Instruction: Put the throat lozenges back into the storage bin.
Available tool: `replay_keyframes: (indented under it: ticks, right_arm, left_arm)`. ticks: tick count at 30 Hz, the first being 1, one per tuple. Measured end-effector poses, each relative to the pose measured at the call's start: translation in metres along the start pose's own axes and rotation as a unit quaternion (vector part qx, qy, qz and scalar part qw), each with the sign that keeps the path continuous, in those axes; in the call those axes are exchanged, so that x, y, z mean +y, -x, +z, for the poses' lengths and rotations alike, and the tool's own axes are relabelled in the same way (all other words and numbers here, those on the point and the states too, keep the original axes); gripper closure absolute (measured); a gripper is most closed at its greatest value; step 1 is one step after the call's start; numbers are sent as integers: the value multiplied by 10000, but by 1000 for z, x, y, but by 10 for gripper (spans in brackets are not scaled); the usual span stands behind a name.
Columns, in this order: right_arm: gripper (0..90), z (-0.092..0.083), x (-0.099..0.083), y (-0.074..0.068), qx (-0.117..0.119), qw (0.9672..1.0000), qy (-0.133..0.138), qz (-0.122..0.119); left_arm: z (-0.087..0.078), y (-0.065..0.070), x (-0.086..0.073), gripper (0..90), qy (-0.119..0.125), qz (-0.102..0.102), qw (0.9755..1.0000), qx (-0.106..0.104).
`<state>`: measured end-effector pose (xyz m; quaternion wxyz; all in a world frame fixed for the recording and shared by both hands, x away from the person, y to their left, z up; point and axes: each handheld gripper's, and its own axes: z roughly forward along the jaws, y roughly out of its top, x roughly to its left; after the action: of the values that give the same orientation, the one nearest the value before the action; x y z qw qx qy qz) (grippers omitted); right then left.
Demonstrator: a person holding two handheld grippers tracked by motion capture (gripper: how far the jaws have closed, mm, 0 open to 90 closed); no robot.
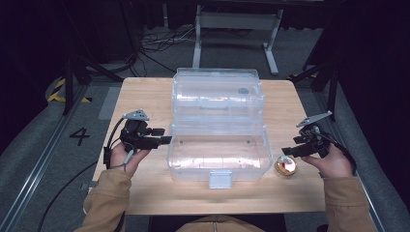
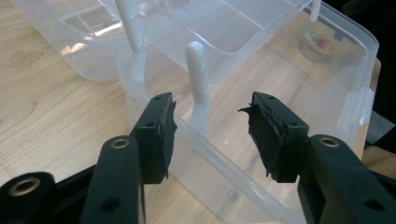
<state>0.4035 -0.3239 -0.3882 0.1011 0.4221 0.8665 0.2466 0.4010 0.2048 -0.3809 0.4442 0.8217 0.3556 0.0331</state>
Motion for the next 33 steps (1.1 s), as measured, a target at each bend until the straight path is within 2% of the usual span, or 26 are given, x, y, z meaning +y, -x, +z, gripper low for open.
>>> replay_keyframes:
  ticks: [3,6,15,20,26,33]
  right_arm:
    - [295,3,-1,-1,0,10000,-47,-14]
    - [295,7,-1,-2,20,9998,-187,-59]
    - [294,21,-4,-3,78,9978,-647,-76]
    - [251,27,-5,-3,61,9963,-859,-62]
    - [232,32,-6,-2,5,9956,-938,3]
    - [209,40,-9,-3,24,9932,-1167,-44]
  left_arm:
    - [0,0,0,509,7,-33,10000,3]
    - [0,-1,0,509,-10,11,10000,-8]
    - [3,-2,-2,508,-42,-56,10000,-14]
    - [3,-3,-2,509,-49,-63,10000,-12]
    - [3,-4,-3,509,-57,-86,9999,-9]
    - [3,-5,-3,510,-63,-92,9999,-7]
